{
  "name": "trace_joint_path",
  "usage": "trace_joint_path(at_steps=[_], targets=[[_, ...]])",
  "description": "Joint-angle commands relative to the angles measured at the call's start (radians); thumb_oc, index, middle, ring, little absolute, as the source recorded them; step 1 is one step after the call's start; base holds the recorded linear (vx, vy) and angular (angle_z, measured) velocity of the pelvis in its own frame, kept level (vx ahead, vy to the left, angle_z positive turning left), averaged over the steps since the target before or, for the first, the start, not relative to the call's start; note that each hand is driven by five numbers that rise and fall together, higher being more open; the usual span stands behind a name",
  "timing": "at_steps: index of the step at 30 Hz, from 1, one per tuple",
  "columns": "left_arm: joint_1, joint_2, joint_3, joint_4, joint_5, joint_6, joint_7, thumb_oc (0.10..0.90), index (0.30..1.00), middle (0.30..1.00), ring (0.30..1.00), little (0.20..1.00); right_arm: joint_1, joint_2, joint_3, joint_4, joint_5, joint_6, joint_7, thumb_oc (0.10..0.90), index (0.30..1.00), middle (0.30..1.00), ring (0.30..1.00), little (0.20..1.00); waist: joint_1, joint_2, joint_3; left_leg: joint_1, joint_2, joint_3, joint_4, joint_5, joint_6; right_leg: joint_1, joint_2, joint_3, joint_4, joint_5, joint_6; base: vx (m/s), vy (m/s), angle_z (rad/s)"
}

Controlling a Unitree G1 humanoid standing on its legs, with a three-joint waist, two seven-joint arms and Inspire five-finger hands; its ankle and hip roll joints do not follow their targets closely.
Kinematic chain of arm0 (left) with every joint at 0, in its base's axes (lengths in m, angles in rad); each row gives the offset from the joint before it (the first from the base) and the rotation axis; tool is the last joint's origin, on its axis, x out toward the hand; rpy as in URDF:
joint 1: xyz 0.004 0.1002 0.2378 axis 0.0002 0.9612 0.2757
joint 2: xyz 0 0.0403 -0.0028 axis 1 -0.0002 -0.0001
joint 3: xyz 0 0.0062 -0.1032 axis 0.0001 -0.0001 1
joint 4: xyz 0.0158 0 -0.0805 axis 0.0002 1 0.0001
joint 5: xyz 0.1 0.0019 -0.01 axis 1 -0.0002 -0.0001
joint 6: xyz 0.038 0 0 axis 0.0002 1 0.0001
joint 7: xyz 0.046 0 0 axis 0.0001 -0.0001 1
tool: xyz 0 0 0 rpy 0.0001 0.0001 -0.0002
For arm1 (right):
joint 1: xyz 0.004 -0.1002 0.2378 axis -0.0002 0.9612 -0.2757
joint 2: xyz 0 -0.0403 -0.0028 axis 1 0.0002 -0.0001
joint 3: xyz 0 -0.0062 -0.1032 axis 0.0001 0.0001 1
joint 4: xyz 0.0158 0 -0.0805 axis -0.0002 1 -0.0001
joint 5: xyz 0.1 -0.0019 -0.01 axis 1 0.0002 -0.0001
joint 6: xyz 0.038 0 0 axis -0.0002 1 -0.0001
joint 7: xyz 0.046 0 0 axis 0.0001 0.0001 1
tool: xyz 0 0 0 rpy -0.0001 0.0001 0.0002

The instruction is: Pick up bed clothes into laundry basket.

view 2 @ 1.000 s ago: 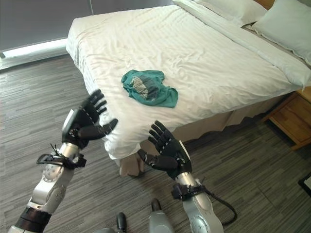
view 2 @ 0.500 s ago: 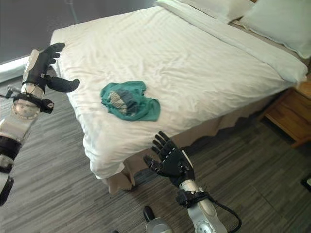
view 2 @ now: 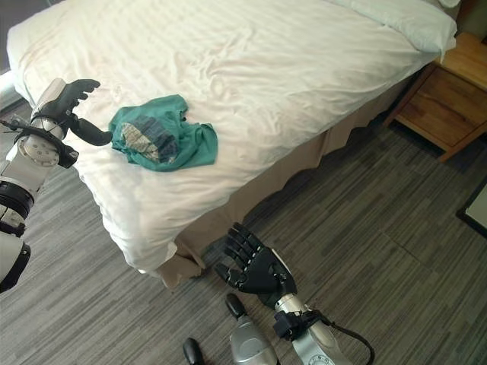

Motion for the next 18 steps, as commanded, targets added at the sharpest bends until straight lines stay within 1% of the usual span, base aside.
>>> trace_joint_path(at_steps=[1, 4, 7, 9, 12, 13, 15, 17, 18], targets=[[-0.248, 0.077, 0.021, 0.027, -0.036, -0.046, 0.065, 0.8, 0.9, 0.9, 0.9, 0.9, -0.05, -0.01, -0.039, -0.112, 0.07, -0.072, 0.055, 0.8, 0.9, 0.9, 0.9, 0.9, 0.007, -0.023, -0.013, 0.001, 0.023, 0.043, 0.003, -0.003, -0.04, -0.016, -0.051, 0.019, 0.099, -0.162, 0.118, -0.05, 0.028, -0.19], [-0.252, 0.087, 0.014, 0.037, -0.018, -0.042, 0.069, 0.8, 0.9, 0.9, 0.9, 0.9, -0.044, -0.009, -0.037, -0.106, 0.076, -0.073, 0.054, 0.8, 0.9, 0.9, 0.9, 0.9, -0.001, -0.026, 0.004, -0.012, 0.025, 0.057, 0.003, 0.0, -0.042, -0.035, -0.049, 0.029, 0.098, -0.151, 0.119, -0.01, 0.007, -0.19], [-0.277, 0.125, -0.018, 0.035, -0.013, -0.06, 0.059, 0.8, 0.9, 0.9, 0.9, 0.9, -0.059, -0.014, -0.016, -0.096, 0.076, -0.075, 0.057, 0.8, 0.9, 0.9, 0.9, 0.9, -0.012, -0.032, 0.037, -0.073, 0.026, 0.084, 0.003, 0.011, -0.049, -0.098, -0.046, 0.046, 0.078, -0.12, 0.125, -0.06, -0.009, -0.19], [-0.272, 0.139, -0.016, 0.032, -0.02, -0.064, 0.058, 0.8, 0.9, 0.9, 0.9, 0.9, -0.063, -0.013, -0.01, -0.094, 0.083, -0.079, 0.059, 0.8, 0.9, 0.9, 0.9, 0.9, -0.014, -0.032, 0.04, -0.093, 0.026, 0.093, 0.003, 0.012, -0.05, -0.114, -0.045, 0.054, 0.066, -0.108, 0.127, -0.02, -0.003, -0.21], [-0.266, 0.166, -0.008, 0.056, -0.028, -0.061, 0.064, 0.8, 0.9, 0.9, 0.9, 0.9, -0.083, -0.011, 0.026, -0.08, 0.095, -0.085, 0.058, 0.8, 0.9, 0.9, 0.9, 0.9, -0.019, -0.031, 0.065, -0.14, 0.029, 0.129, 0.003, 0.012, -0.053, -0.173, -0.031, 0.077, 0.047, -0.083, 0.13, 0.02, -0.014, -0.26], [-0.266, 0.166, -0.008, 0.056, -0.028, -0.061, 0.064, 0.8, 0.9, 0.9, 0.9, 0.9, -0.083, -0.011, 0.026, -0.08, 0.095, -0.085, 0.058, 0.8, 0.9, 0.9, 0.9, 0.9, -0.019, -0.031, 0.065, -0.141, 0.029, 0.129, 0.003, 0.012, -0.053, -0.173, -0.031, 0.077, 0.047, -0.083, 0.13, 0.01, 0.003, -0.3], [-0.24, 0.152, 0.006, 0.076, -0.015, -0.05, 0.063, 0.8, 0.9, 0.9, 0.9, 0.9, -0.087, -0.021, 0.042, -0.077, 0.085, -0.087, 0.056, 0.8, 0.9, 0.9, 0.9, 0.9, -0.025, -0.029, 0.087, -0.159, 0.031, 0.144, 0.003, 0.016, -0.056, -0.198, -0.031, 0.086, 0.048, -0.078, 0.132, 0.01, 0.014, -0.2], [-0.173, 0.123, 0.057, 0.093, -0.026, -0.043, 0.051, 0.8, 0.9, 0.9, 0.9, 0.9, -0.087, -0.027, 0.039, -0.071, 0.079, -0.088, 0.045, 0.8, 0.9, 0.9, 0.9, 0.9, -0.035, -0.024, 0.117, -0.179, 0.03, 0.154, 0.003, 0.02, -0.058, -0.223, -0.027, 0.094, 0.05, -0.074, 0.13, 0.04, 0.013, -0.13], [-0.171, 0.123, 0.058, 0.092, -0.026, -0.043, 0.051, 0.46, 0.389, 0.389, 0.389, 0.389, -0.087, -0.028, 0.039, -0.071, 0.079, -0.088, 0.045, 0.8, 0.9, 0.9, 0.9, 0.9, -0.035, -0.023, 0.117, -0.179, 0.031, 0.154, 0.003, 0.02, -0.058, -0.224, -0.027, 0.094, 0.05, -0.074, 0.13, 0.04, 0.018, -0.05]])
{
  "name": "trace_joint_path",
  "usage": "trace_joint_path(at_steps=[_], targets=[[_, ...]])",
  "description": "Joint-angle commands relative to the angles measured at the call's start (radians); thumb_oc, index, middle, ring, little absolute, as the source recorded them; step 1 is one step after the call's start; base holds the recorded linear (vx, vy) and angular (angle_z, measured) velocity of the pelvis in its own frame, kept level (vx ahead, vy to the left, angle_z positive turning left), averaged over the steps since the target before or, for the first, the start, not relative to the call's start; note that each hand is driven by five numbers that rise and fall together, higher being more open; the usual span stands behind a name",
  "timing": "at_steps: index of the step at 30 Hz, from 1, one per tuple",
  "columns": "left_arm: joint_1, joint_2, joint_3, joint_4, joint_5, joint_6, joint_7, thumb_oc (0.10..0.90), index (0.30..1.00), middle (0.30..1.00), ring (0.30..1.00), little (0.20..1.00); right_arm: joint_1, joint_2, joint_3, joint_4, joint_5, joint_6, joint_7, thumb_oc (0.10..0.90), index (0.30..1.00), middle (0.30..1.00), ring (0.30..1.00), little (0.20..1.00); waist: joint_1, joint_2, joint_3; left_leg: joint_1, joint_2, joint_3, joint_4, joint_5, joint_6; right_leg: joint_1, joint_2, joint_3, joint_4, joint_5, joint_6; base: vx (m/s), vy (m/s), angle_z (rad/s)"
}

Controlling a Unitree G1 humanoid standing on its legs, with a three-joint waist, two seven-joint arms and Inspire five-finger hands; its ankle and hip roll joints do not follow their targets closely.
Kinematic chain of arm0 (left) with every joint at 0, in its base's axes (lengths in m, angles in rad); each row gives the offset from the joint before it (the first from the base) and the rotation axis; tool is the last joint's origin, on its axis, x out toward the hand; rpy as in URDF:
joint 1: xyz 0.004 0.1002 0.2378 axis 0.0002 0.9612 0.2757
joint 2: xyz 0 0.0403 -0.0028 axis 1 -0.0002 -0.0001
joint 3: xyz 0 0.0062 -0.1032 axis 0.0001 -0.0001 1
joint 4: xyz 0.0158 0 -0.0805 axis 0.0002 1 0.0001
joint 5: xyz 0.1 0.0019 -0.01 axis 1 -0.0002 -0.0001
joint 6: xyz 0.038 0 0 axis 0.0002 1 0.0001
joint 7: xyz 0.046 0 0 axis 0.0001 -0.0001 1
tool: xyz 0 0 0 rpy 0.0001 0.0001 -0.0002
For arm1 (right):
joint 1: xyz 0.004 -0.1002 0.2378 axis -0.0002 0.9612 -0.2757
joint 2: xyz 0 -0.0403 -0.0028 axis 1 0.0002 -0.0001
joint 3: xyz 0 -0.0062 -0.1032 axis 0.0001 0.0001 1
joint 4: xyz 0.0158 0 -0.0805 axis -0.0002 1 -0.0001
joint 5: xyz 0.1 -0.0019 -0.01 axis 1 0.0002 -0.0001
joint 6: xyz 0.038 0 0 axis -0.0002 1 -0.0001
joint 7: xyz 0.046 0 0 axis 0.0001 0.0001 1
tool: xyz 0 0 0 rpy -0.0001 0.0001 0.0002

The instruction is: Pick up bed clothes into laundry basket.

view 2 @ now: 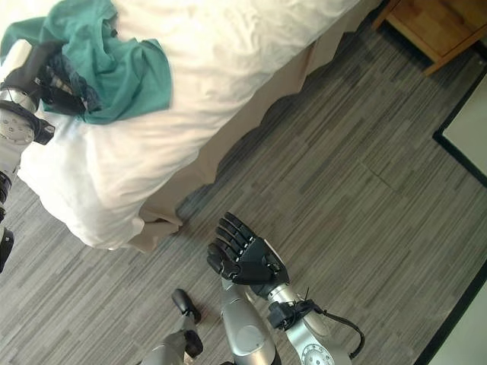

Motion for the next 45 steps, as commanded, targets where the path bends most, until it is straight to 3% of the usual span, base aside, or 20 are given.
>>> trace_joint_path(at_steps=[1, 10, 17, 19, 23, 25, 30, 31, 34, 35, 36, 37, 40, 42, 43, 45], targets=[[-0.056, 0.025, 0.017, 0.07, -0.035, -0.003, -0.003, 0.4, 0.3, 0.3, 0.3, 0.3, -0.031, 0.002, -0.035, -0.065, 0.018, -0.065, 0.04, 0.8, 0.9, 0.9, 0.9, 0.9, -0.021, -0.009, -0.009, 0.011, 0.046, 0.028, 0.001, 0.017, -0.058, 0.018, -0.035, -0.027, 0.049, -0.127, 0.112, 0.04, 0.019, -0.04], [-0.044, -0.029, 0.037, 0.016, -0.112, -0.013, -0.032, 0.4, 0.3, 0.3, 0.3, 0.3, -0.023, 0.007, -0.06, -0.066, -0.004, -0.065, 0.04, 0.8, 0.9, 0.9, 0.9, 0.9, -0.012, 0.021, -0.027, 0.033, 0.055, 0.029, 0.001, 0.003, -0.06, 0.031, -0.032, -0.03, 0.048, -0.141, 0.103, 0.03, -0.008, -0.06], [-0.074, -0.03, 0.029, -0.239, -0.216, -0.089, 0.044, 0.4, 0.3, 0.3, 0.3, 0.3, -0.036, -0.021, -0.055, -0.068, -0.035, -0.07, 0.039, 0.8, 0.9, 0.9, 0.9, 0.9, 0.015, 0.047, -0.089, 0.086, 0.054, 0.006, 0.001, -0.01, -0.058, 0.102, -0.041, -0.062, 0.041, -0.164, 0.1, 0.05, -0.021, 0.07], [-0.016, -0.052, 0.062, -0.39, -0.308, -0.128, 0.047, 0.4, 0.3, 0.3, 0.3, 0.3, -0.027, -0.023, -0.066, -0.064, -0.048, -0.071, 0.039, 0.8, 0.9, 0.9, 0.9, 0.9, 0.035, 0.053, -0.137, 0.132, 0.056, -0.012, 0.001, -0.02, -0.055, 0.158, -0.048, -0.088, 0.051, -0.187, 0.094, 0.1, -0.045, 0.19], [0.025, -0.082, 0.075, -0.477, -0.366, -0.143, 0.031, 0.4, 0.3, 0.3, 0.3, 0.3, -0.017, -0.025, -0.082, -0.057, -0.063, -0.07, 0.036, 0.8, 0.9, 0.9, 0.9, 0.9, 0.052, 0.055, -0.189, 0.182, 0.057, -0.026, 0.001, -0.031, -0.054, 0.218, -0.05, -0.108, 0.055, -0.206, 0.088, 0.09, -0.02, 0.28], [0.075, -0.105, 0.103, -0.547, -0.432, -0.156, 0.018, 0.4, 0.3, 0.3, 0.3, 0.3, -0.008, -0.017, -0.101, -0.054, -0.07, -0.071, 0.03, 0.8, 0.9, 0.9, 0.9, 0.9, 0.068, 0.046, -0.241, 0.227, 0.056, -0.044, 0.001, -0.041, -0.049, 0.268, -0.049, -0.124, 0.069, -0.228, 0.084, 0.09, -0.028, 0.24], [0.226, -0.183, 0.207, -0.686, -0.544, -0.191, 0.009, 0.4, 0.3, 0.3, 0.3, 0.3, -0.003, 0.006, -0.124, -0.048, -0.084, -0.083, 0.01, 0.8, 0.9, 0.9, 0.9, 0.9, 0.087, 0.024, -0.294, 0.272, 0.051, -0.073, 0.005, -0.047, -0.042, 0.322, -0.048, -0.147, 0.093, -0.254, 0.075, 0.0, -0.023, 0.19], [0.387, -0.25, 0.285, -0.832, -0.59, -0.222, 0.004, 0.4, 0.3, 0.3, 0.3, 0.3, 0.001, 0.025, -0.139, -0.056, -0.099, -0.099, -0.011, 0.8, 0.9, 0.9, 0.9, 0.9, 0.104, 0.005, -0.318, 0.289, 0.052, -0.085, 0.013, -0.053, -0.041, 0.35, -0.049, -0.156, 0.095, -0.262, 0.069, -0.01, -0.03, 0.27], [0.508, -0.298, 0.314, -0.931, -0.587, -0.21, -0.001, 0.4, 0.3, 0.3, 0.3, 0.3, 0.017, 0.036, -0.149, -0.064, -0.107, -0.105, -0.016, 0.8, 0.9, 0.9, 0.9, 0.9, 0.111, -0.006, -0.342, 0.306, 0.052, -0.092, 0.022, -0.065, -0.036, 0.373, -0.047, -0.162, 0.095, -0.273, 0.063, 0.02, -0.032, 0.15], [0.668, -0.364, 0.347, -1.049, -0.623, -0.197, -0.051, 0.4, 0.3, 0.3, 0.3, 0.3, 0.021, 0.047, -0.178, -0.084, -0.136, -0.112, -0.032, 0.8, 0.9, 0.9, 0.9, 0.9, 0.125, -0.024, -0.359, 0.313, 0.056, -0.105, 0.054, -0.084, -0.031, 0.392, -0.044, -0.164, 0.101, -0.281, 0.055, 0.01, -0.013, 0.06], [0.673, -0.365, 0.348, -1.054, -0.623, -0.195, -0.051, 0.4, 0.3, 0.3, 0.3, 0.3, 0.023, 0.046, -0.177, -0.085, -0.136, -0.112, -0.032, 0.8, 0.9, 0.9, 0.9, 0.9, 0.125, -0.023, -0.36, 0.314, 0.056, -0.105, 0.056, -0.086, -0.031, 0.393, -0.044, -0.164, 0.101, -0.282, 0.055, 0.02, -0.032, 0.06], [0.777, -0.398, 0.353, -1.117, -0.647, -0.177, -0.092, 0.4, 0.3, 0.3, 0.3, 0.3, 0.028, 0.054, -0.196, -0.09, -0.139, -0.116, -0.039, 0.8, 0.9, 0.9, 0.9, 0.9, 0.133, -0.039, -0.366, 0.318, 0.062, -0.106, 0.098, -0.106, -0.026, 0.41, -0.038, -0.157, 0.107, -0.287, 0.047, 0.01, -0.018, 0.09], [0.883, -0.436, 0.356, -1.135, -0.643, -0.157, -0.111, 0.4, 0.3, 0.3, 0.3, 0.3, 0.021, 0.048, -0.212, -0.099, -0.161, -0.127, -0.05, 0.8, 0.9, 0.9, 0.9, 0.9, 0.141, -0.059, -0.359, 0.295, 0.07, -0.126, 0.206, -0.114, -0.028, 0.423, -0.027, -0.139, 0.122, -0.291, 0.035, -0.04, -0.022, -0.02], [0.962, -0.465, 0.38, -1.184, -0.687, -0.155, -0.121, 0.4, 0.3, 0.3, 0.3, 0.3, 0.001, 0.048, -0.22, -0.103, -0.155, -0.139, -0.065, 0.8, 0.9, 0.9, 0.9, 0.9, 0.164, -0.072, -0.343, 0.286, 0.054, -0.193, 0.272, -0.119, -0.028, 0.428, -0.01, -0.103, 0.135, -0.285, 0.031, -0.07, 0.028, -0.15], [1.063, -0.48, 0.454, -1.186, -0.737, -0.155, -0.131, 0.4, 0.3, 0.3, 0.3, 0.3, -0.031, 0.052, -0.204, -0.089, -0.144, -0.144, -0.078, 0.8, 0.9, 0.9, 0.9, 0.9, 0.215, -0.085, -0.323, 0.27, 0.001, -0.377, 0.321, -0.118, -0.031, 0.404, 0.012, -0.023, 0.164, -0.269, 0.049, -0.13, 0.061, -0.32], [1.119, -0.468, 0.509, -1.23, -0.704, -0.17, -0.109, 0.4, 0.3, 0.3, 0.3, 0.3, -0.054, 0.052, -0.179, -0.088, -0.142, -0.132, -0.064, 0.8, 0.9, 0.9, 0.9, 0.9, 0.249, -0.103, -0.315, 0.261, -0.061, -0.556, 0.342, -0.136, -0.015, 0.358, 0.036, 0.081, 0.179, -0.23, 0.072, -0.15, 0.065, -2.03]])
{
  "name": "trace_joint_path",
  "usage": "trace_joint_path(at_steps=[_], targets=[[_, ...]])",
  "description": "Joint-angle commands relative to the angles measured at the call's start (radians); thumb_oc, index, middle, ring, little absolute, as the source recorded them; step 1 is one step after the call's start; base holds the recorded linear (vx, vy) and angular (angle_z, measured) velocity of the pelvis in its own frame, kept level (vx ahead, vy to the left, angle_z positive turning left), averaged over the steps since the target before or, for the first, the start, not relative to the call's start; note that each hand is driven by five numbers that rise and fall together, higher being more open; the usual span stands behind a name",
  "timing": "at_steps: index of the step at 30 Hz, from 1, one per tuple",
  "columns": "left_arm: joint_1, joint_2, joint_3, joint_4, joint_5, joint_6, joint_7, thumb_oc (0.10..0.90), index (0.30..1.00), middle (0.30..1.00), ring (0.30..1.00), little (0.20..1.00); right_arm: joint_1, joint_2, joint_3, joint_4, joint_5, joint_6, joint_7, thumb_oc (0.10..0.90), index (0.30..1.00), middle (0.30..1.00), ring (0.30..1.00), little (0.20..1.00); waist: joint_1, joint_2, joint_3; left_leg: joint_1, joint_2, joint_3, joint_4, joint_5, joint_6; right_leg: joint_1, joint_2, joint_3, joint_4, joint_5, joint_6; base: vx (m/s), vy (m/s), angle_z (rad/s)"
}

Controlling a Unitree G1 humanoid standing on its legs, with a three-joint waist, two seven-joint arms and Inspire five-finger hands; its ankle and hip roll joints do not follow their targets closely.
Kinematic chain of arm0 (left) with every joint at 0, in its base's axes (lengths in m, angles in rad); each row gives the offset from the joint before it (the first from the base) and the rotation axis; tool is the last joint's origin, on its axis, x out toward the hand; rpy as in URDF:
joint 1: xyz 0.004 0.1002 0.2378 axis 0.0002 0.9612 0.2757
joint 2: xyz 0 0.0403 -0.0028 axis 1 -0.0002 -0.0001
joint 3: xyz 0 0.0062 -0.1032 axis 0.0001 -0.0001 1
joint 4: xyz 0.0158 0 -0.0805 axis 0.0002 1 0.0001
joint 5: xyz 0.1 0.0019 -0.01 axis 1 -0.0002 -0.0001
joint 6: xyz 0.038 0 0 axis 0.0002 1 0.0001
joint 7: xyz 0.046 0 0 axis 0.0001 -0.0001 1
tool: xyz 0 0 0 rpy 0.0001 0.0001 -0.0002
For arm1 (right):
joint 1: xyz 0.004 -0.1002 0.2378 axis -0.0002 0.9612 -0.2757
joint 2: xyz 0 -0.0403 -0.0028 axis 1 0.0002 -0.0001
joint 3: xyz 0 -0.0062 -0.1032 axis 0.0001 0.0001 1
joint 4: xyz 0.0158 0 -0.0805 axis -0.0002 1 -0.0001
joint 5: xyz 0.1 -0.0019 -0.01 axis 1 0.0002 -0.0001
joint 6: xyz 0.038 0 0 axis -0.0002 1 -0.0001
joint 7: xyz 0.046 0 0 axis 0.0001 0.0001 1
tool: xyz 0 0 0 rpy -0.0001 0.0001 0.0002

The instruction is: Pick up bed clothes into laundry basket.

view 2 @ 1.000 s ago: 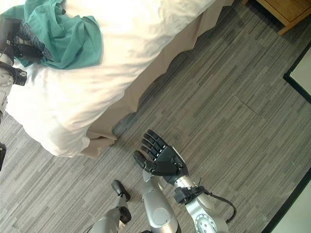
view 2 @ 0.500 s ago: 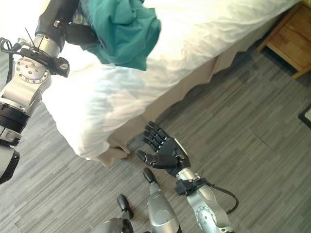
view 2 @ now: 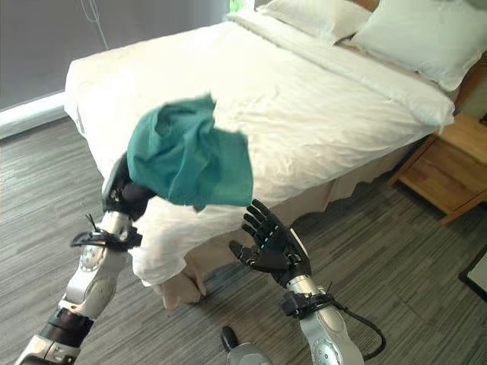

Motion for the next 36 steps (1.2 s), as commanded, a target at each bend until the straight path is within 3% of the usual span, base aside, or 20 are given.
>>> trace_joint_path(at_steps=[1, 2, 4, 9, 10, 11, 13, 15, 19, 24, 25, 26, 27, 28, 29, 30, 31, 32, 33, 36], targets=[[-0.058, 0.006, 0.125, -0.069, -0.009, -0.117, -0.013, 0.4, 0.3, 0.3, 0.3, 0.3, -0.025, -0.049, -0.022, -0.103, 0.018, -0.105, 0.025, 0.8, 0.9, 0.9, 0.9, 0.9, 0.018, 0.052, -0.076, -0.034, -0.064, -0.306, 0.131, -0.05, -0.051, -0.017, 0.015, 0.093, 0.1, -0.12, 0.108, -0.11, 0.061, -2.96], [-0.058, 0.006, 0.125, -0.069, -0.009, -0.117, -0.013, 0.4, 0.3, 0.3, 0.3, 0.3, -0.025, -0.049, -0.022, -0.103, 0.018, -0.105, 0.025, 0.8, 0.9, 0.9, 0.9, 0.9, 0.019, 0.051, -0.077, -0.035, -0.064, -0.305, 0.129, -0.049, -0.051, -0.018, 0.014, 0.094, 0.099, -0.12, 0.109, -0.21, 0.165, -2.29], [-0.027, 0.012, 0.132, -0.106, 0.0, -0.119, -0.051, 0.4, 0.3, 0.3, 0.3, 0.3, 0.001, -0.049, -0.038, -0.108, 0.028, -0.081, 0.056, 0.8, 0.9, 0.9, 0.9, 0.9, -0.018, 0.046, -0.068, -0.006, -0.067, -0.248, 0.038, -0.121, -0.02, -0.067, 0.011, 0.178, 0.088, -0.083, 0.142, -0.27, 0.273, -1.27], [-0.059, 0.044, 0.104, -0.167, 0.041, -0.127, -0.053, 0.4, 0.3, 0.3, 0.3, 0.3, 0.029, -0.019, -0.034, -0.097, 0.019, -0.074, 0.065, 0.8, 0.9, 0.9, 0.9, 0.9, -0.054, 0.032, -0.031, -0.007, -0.103, -0.085, -0.038, -0.117, 0.032, -0.168, -0.008, 0.228, 0.036, 0.017, 0.228, -0.28, 0.234, -1.49], [-0.058, 0.054, 0.114, -0.125, 0.041, -0.128, -0.046, 0.4, 0.3, 0.3, 0.3, 0.3, 0.023, -0.008, -0.008, -0.091, 0.011, -0.069, 0.064, 0.8, 0.9, 0.9, 0.9, 0.9, -0.028, 0.041, 0.007, -0.019, -0.085, -0.011, -0.01, -0.124, 0.04, -0.219, -0.055, 0.034, 0.071, -0.036, 0.19, -0.23, 0.02, -1.55], [-0.059, 0.054, 0.114, -0.125, 0.041, -0.128, -0.046, 0.4, 0.3, 0.3, 0.3, 0.3, 0.022, -0.008, -0.008, -0.091, 0.011, -0.069, 0.064, 0.8, 0.9, 0.9, 0.9, 0.9, -0.029, 0.039, 0.007, -0.022, -0.086, -0.012, -0.01, -0.122, 0.039, -0.222, -0.056, 0.034, 0.073, -0.035, 0.19, -0.31, 0.027, -1.49], [-0.064, 0.058, 0.122, -0.147, 0.042, -0.119, -0.024, 0.4, 0.3, 0.3, 0.3, 0.3, 0.02, -0.012, 0.007, -0.102, -0.007, -0.07, 0.054, 0.8, 0.9, 0.9, 0.9, 0.9, -0.021, 0.056, 0.03, -0.021, -0.045, 0.062, 0.001, -0.113, 0.039, -0.204, -0.138, -0.18, 0.167, -0.094, 0.137, -0.3, -0.009, -1.72], [-0.061, 0.048, 0.152, -0.121, 0.018, -0.123, -0.013, 0.4, 0.3, 0.3, 0.3, 0.3, 0.016, -0.014, 0.01, -0.129, -0.028, -0.077, 0.055, 0.8, 0.9, 0.9, 0.9, 0.9, -0.004, 0.074, 0.024, -0.029, -0.001, 0.196, -0.014, -0.084, 0.05, -0.135, -0.215, -0.367, 0.311, -0.169, 0.105, -0.41, 0.001, -1.59], [-0.029, 0.052, 0.217, -0.136, 0.029, -0.126, 0.004, 0.4, 0.3, 0.3, 0.3, 0.3, -0.035, 0.003, 0.043, -0.108, -0.028, -0.097, 0.041, 0.8, 0.9, 0.9, 0.9, 0.9, 0.054, 0.085, -0.015, -0.036, 0.04, 0.39, -0.023, -0.085, 0.039, 0.006, -0.347, -0.636, 0.325, -0.233, 0.109, -0.21, -0.052, -1.92], [0.002, 0.055, 0.262, -0.167, 0.032, -0.116, -0.002, 0.4, 0.3, 0.3, 0.3, 0.3, -0.072, 0.004, 0.096, -0.124, -0.028, -0.084, 0.056, 0.8, 0.9, 0.9, 0.9, 0.9, 0.102, 0.056, -0.051, -0.012, 0.085, 0.602, -0.034, -0.07, 0.021, 0.028, -0.364, -0.841, 0.232, -0.188, 0.127, -0.1, -0.185, -1.8], [-0.003, 0.047, 0.26, -0.165, 0.045, -0.119, 0.003, 0.4, 0.3, 0.3, 0.3, 0.3, -0.058, 0.002, 0.097, -0.131, -0.029, -0.088, 0.062, 0.8, 0.9, 0.9, 0.9, 0.9, 0.094, 0.044, -0.053, -0.021, 0.099, 0.606, -0.001, -0.069, 0.017, 0.044, -0.338, -0.809, 0.192, -0.206, 0.126, 0.07, -0.569, -1.47], [-0.001, 0.03, 0.253, -0.15, 0.031, -0.116, -0.025, 0.4, 0.3, 0.3, 0.3, 0.3, -0.033, -0.008, 0.068, -0.14, -0.006, -0.085, 0.069, 0.8, 0.9, 0.9, 0.9, 0.9, 0.08, 0.024, -0.06, -0.048, 0.195, 0.639, 0.1, -0.026, -0.034, 0.082, -0.276, -0.763, 0.109, -0.217, 0.102, 0.08, -0.479, -0.9], [-0.001, 0.029, 0.252, -0.149, 0.031, -0.117, -0.026, 0.4, 0.3, 0.3, 0.3, 0.3, -0.031, -0.01, 0.067, -0.141, -0.004, -0.084, 0.07, 0.8, 0.9, 0.9, 0.9, 0.9, 0.085, 0.027, -0.06, -0.052, 0.209, 0.64, 0.115, -0.027, -0.043, 0.085, -0.266, -0.761, 0.103, -0.216, 0.096, 0.14, -0.522, -0.86], [0.006, 0.017, 0.251, -0.149, 0.024, -0.118, -0.023, 0.4, 0.3, 0.3, 0.3, 0.3, -0.033, -0.013, 0.065, -0.151, 0.014, -0.09, 0.061, 0.8, 0.9, 0.9, 0.9, 0.9, 0.096, 0.025, -0.051, -0.064, 0.263, 0.599, 0.211, 0.026, -0.084, 0.107, -0.214, -0.737, 0.073, -0.237, 0.067, 0.1, -0.266, -0.74], [0.013, 0.013, 0.254, -0.15, 0.021, -0.121, -0.026, 0.4, 0.3, 0.3, 0.3, 0.3, -0.037, -0.017, 0.063, -0.154, 0.025, -0.095, 0.063, 0.8, 0.9, 0.9, 0.9, 0.9, 0.108, 0.022, -0.043, -0.08, 0.268, 0.533, 0.257, 0.066, -0.092, 0.117, -0.187, -0.703, 0.054, -0.245, 0.056, 0.13, -0.315, -1.18], [0.035, 0.0, 0.249, -0.152, 0.025, -0.117, -0.027, 0.4, 0.3, 0.3, 0.3, 0.3, -0.06, -0.03, 0.07, -0.146, 0.023, -0.093, 0.059, 0.8, 0.9, 0.9, 0.9, 0.9, 0.14, 0.019, -0.027, -0.106, 0.25, 0.407, 0.312, 0.095, -0.095, 0.134, -0.157, -0.652, 0.026, -0.246, 0.041, 0.01, -0.146, -1.37], [0.035, -0.002, 0.25, -0.154, 0.027, -0.117, -0.027, 0.4, 0.3, 0.3, 0.3, 0.3, -0.063, -0.031, 0.07, -0.145, 0.023, -0.093, 0.059, 0.8, 0.9, 0.9, 0.9, 0.9, 0.139, 0.017, -0.024, -0.115, 0.254, 0.421, 0.311, 0.114, -0.081, 0.127, -0.158, -0.662, 0.02, -0.227, 0.032, -0.01, -0.116, -2.14], [0.052, -0.014, 0.245, -0.15, 0.03, -0.109, -0.022, 0.4, 0.3, 0.3, 0.3, 0.3, -0.085, -0.036, 0.08, -0.127, 0.017, -0.09, 0.054, 0.8, 0.9, 0.9, 0.9, 0.9, 0.167, 0.003, -0.019, -0.15, 0.186, 0.298, 0.337, 0.109, -0.074, 0.124, -0.156, -0.614, 0.005, -0.214, 0.028, 0.07, -0.101, -1.97], [0.087, -0.031, 0.247, -0.148, 0.017, -0.098, -0.019, 0.4, 0.3, 0.3, 0.3, 0.3, -0.125, -0.03, 0.084, -0.108, 0.036, -0.091, 0.035, 0.8, 0.9, 0.9, 0.9, 0.9, 0.215, -0.007, -0.006, -0.187, 0.084, 0.124, 0.279, 0.047, -0.057, 0.131, -0.146, -0.523, -0.008, -0.2, 0.038, 0.14, -0.086, -1.72], [0.13, -0.038, 0.233, -0.153, 0.006, -0.077, -0.058, 0.4, 0.3, 0.3, 0.3, 0.3, -0.122, -0.028, 0.061, -0.11, 0.035, -0.096, 0.041, 0.8, 0.9, 0.9, 0.9, 0.9, 0.21, 0.0, -0.013, -0.192, 0.078, 0.077, 0.134, 0.041, -0.051, 0.131, -0.139, -0.475, -0.011, -0.204, 0.043, 0.15, -0.008, -1.24]])
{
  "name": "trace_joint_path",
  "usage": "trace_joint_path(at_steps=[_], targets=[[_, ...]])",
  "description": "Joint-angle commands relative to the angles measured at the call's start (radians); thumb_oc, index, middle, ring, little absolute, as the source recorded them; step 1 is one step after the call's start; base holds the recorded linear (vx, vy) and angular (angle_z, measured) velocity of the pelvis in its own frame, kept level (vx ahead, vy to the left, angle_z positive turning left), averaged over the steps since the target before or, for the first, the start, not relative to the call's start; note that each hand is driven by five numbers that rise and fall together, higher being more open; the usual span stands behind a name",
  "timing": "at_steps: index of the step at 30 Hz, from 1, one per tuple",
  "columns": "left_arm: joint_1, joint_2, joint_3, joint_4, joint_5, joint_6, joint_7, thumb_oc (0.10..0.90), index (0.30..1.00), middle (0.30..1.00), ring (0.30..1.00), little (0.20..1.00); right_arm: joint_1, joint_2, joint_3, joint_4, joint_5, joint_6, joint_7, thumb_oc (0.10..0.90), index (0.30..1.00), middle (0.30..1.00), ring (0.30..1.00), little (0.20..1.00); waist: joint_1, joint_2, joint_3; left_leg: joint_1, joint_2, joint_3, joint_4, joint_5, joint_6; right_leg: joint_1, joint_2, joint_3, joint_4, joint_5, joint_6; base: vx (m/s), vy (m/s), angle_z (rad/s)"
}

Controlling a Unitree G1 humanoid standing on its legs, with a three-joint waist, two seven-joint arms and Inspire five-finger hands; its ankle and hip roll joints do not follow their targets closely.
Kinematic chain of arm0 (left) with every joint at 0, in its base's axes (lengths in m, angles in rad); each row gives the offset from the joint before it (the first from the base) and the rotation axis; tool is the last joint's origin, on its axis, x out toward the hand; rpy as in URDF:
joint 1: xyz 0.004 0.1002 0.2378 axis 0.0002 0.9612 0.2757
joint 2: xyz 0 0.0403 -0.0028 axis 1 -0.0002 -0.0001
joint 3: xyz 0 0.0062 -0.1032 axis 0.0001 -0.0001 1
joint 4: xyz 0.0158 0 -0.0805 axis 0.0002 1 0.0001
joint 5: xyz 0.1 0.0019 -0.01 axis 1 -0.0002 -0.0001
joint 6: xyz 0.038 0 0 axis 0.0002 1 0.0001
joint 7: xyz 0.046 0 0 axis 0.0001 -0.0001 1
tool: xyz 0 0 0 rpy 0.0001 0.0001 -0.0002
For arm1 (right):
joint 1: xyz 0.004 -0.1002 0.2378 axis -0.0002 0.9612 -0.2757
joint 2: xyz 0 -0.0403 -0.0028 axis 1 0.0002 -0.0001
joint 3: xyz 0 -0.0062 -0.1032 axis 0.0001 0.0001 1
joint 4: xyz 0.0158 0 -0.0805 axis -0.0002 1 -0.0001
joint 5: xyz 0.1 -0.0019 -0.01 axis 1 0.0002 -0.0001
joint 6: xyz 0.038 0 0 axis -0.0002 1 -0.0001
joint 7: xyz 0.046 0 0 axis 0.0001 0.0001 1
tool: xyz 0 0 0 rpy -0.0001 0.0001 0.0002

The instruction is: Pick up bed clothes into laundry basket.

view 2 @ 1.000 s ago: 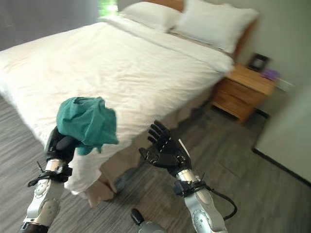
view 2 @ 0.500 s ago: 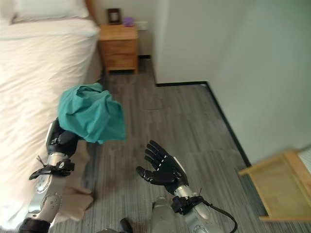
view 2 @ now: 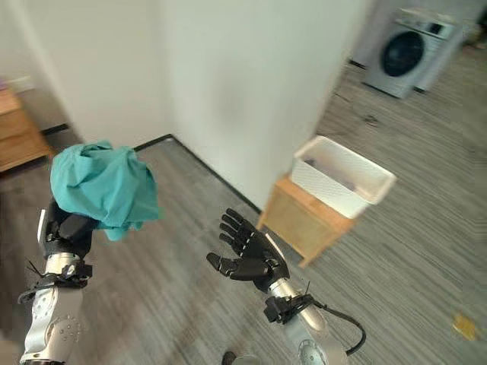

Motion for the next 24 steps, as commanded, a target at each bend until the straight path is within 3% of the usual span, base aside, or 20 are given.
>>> trace_joint_path(at_steps=[1, 3, 4, 6, 9, 13, 20, 23, 24], targets=[[-0.048, 0.02, 0.031, -0.123, -0.01, -0.063, -0.077, 0.4, 0.3, 0.3, 0.3, 0.3, -0.095, 0.049, -0.045, -0.099, 0.034, -0.103, 0.026, 0.8, 0.9, 0.9, 0.9, 0.9, 0.015, 0.035, 0.003, -0.057, -0.064, -0.012, -0.139, 0.089, 0.066, 0.1, -0.025, -0.033, -0.14, -0.065, 0.111, 0.16, 0.042, -0.56], [-0.047, 0.018, 0.02, -0.121, -0.01, -0.06, -0.085, 0.4, 0.3, 0.3, 0.3, 0.3, -0.098, 0.045, -0.046, -0.098, 0.013, -0.106, 0.021, 0.8, 0.9, 0.9, 0.9, 0.9, 0.021, 0.043, 0.002, -0.068, -0.094, -0.046, -0.183, 0.11, 0.065, 0.098, -0.012, -0.018, -0.14, -0.064, 0.108, 0.09, 0.026, -0.49], [-0.064, 0.01, -0.003, -0.112, -0.025, -0.059, -0.09, 0.4, 0.3, 0.3, 0.3, 0.3, -0.108, 0.045, -0.04, -0.101, -0.002, -0.109, 0.015, 0.8, 0.9, 0.9, 0.9, 0.9, 0.022, 0.061, 0.007, -0.088, -0.126, -0.081, -0.232, 0.149, 0.063, 0.107, 0.011, 0.011, -0.149, -0.066, 0.105, 0.06, 0.031, -0.71], [-0.084, 0.011, -0.028, -0.113, -0.035, -0.05, -0.092, 0.4, 0.3, 0.3, 0.3, 0.3, -0.093, 0.058, -0.039, -0.1, -0.001, -0.1, 0.014, 0.8, 0.9, 0.9, 0.9, 0.9, 0.01, 0.075, 0.006, -0.061, -0.114, -0.039, -0.258, 0.136, 0.075, 0.11, 0.019, 0.027, -0.131, -0.079, 0.107, 0.09, 0.094, -0.84], [-0.141, 0.01, -0.083, -0.114, -0.049, -0.044, -0.106, 0.4, 0.3, 0.3, 0.3, 0.3, -0.058, 0.072, -0.061, -0.109, -0.007, -0.106, 0.008, 0.8, 0.9, 0.9, 0.9, 0.9, -0.025, 0.087, -0.011, -0.018, -0.124, -0.039, -0.299, 0.135, 0.096, 0.112, 0.01, 0.033, -0.121, -0.084, 0.107, 0.1, 0.135, -0.59], [-0.185, 0.009, -0.141, -0.109, -0.056, -0.028, -0.103, 0.4, 0.3, 0.3, 0.3, 0.3, -0.025, 0.108, -0.086, -0.111, 0.003, -0.113, -0.022, 0.8, 0.9, 0.9, 0.9, 0.9, -0.06, 0.092, -0.031, 0.009, -0.137, -0.013, -0.306, 0.113, 0.108, 0.12, -0.011, 0.037, -0.117, -0.092, 0.119, 0.12, 0.147, 0.04], [-0.17, 0.007, -0.145, -0.088, -0.067, -0.015, -0.108, 0.4, 0.3, 0.3, 0.3, 0.3, -0.043, 0.109, -0.108, -0.115, -0.037, -0.118, -0.045, 0.8, 0.9, 0.9, 0.9, 0.9, -0.06, 0.086, -0.038, 0.005, -0.153, 0.009, -0.282, 0.078, 0.126, 0.114, -0.035, 0.055, -0.106, -0.098, 0.135, 0.08, 0.094, -0.07], [-0.164, 0.019, -0.14, -0.081, -0.079, -0.01, -0.098, 0.4, 0.3, 0.3, 0.3, 0.3, -0.074, 0.115, -0.119, -0.118, -0.041, -0.131, -0.071, 0.8, 0.9, 0.9, 0.9, 0.9, -0.057, 0.087, -0.028, -0.003, -0.154, 0.023, -0.268, 0.058, 0.142, 0.064, -0.034, 0.073, -0.032, -0.115, 0.148, 0.03, 0.111, -0.05], [-0.171, 0.024, -0.136, -0.077, -0.092, -0.01, -0.094, 0.4, 0.3, 0.3, 0.3, 0.3, -0.102, 0.116, -0.113, -0.122, -0.047, -0.136, -0.081, 0.8, 0.9, 0.9, 0.9, 0.9, -0.06, 0.094, -0.002, -0.006, -0.15, 0.035, -0.257, 0.042, 0.158, -0.024, -0.03, 0.082, 0.098, -0.116, 0.167, -0.03, 0.105, -0.33]])
